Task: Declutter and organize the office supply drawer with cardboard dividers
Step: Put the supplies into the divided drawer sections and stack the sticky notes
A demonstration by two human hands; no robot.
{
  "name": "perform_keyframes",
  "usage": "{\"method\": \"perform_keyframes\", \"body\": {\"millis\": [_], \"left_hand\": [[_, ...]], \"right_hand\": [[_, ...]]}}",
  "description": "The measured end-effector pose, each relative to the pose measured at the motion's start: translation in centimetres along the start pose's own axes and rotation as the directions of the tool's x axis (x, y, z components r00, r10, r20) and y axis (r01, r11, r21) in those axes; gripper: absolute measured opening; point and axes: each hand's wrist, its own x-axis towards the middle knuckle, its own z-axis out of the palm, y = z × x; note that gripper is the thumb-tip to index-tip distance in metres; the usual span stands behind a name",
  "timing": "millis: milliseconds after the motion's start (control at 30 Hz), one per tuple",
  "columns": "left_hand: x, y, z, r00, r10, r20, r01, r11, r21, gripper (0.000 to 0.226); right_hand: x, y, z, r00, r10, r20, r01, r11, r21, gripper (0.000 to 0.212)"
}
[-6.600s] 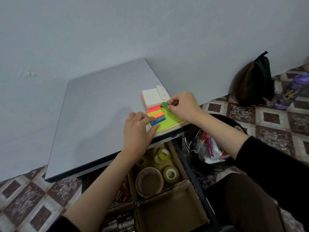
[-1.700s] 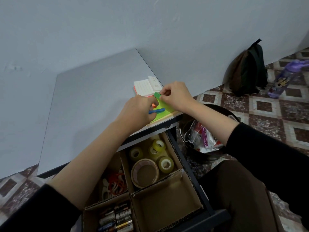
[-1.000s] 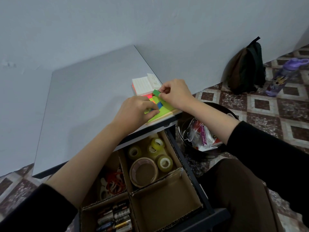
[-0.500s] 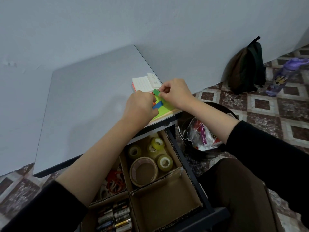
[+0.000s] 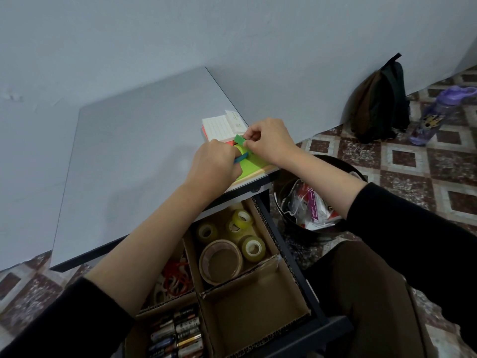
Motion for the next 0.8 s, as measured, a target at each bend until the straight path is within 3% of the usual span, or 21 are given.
{"method": "perform_keyframes", "body": {"millis": [267,433,633,800], "left_hand": [[-0.3,0.7,0.3,0.999,0.032,-0.016,-0.031,0.999,0.043,0.028],[-0.6,0.5,0.2,0.999,0.017,-0.041,-0.018,1.000,-0.012,0.029],[-2.2,-0.1,0.1,0.987,-0.062,-0.151,0.015,0.957,-0.290,0.043],[-3.8,-0.5,-1.0,0.963,-0.220,-0.159,0.095,0.822,-0.562,0.036]], "right_hand": [[-0.1,0.0,-0.1,1.000,0.001,-0.004,-0.001,1.000,0.027,0.012],[-0.5,0.0,-0.6,0.998,0.053,-0.028,-0.048,0.986,0.158,0.014],[-1.6,0.3,-1.3,0.991,0.125,-0.053,-0.108,0.960,0.257,0.015],[-2.6,-0.1,-2.1,0.990,0.141,-0.026,-0.128,0.949,0.287,0.018]]}}
